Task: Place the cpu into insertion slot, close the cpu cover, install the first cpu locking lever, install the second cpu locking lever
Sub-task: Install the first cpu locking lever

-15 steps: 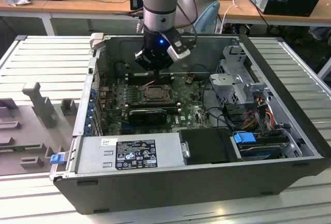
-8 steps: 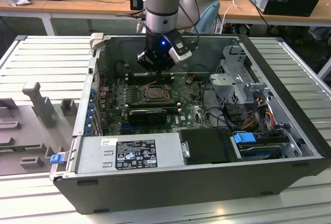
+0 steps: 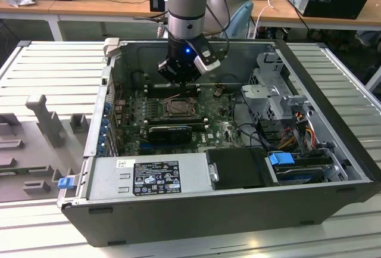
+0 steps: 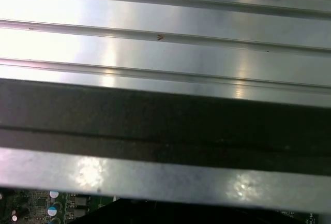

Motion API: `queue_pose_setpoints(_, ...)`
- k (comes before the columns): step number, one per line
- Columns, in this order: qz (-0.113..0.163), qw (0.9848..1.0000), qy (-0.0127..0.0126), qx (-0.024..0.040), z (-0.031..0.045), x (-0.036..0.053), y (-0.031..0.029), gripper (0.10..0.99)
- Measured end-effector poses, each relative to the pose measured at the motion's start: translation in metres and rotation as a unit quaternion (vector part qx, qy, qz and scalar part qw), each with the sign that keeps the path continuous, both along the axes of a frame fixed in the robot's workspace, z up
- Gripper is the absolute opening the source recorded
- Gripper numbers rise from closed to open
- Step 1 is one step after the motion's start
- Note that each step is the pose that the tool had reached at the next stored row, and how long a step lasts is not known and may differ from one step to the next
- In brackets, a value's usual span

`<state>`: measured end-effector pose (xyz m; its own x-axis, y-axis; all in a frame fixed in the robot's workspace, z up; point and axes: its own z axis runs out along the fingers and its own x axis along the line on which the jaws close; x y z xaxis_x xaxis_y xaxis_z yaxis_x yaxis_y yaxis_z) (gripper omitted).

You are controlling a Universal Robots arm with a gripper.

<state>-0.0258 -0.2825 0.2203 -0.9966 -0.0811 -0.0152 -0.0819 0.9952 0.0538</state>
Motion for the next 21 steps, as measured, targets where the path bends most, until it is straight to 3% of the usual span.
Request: queue_pose_setpoints(21, 0.000, 1.0000, 0.0000, -0.0001, -0.0051, 0.0030, 0.0016, 0.106)
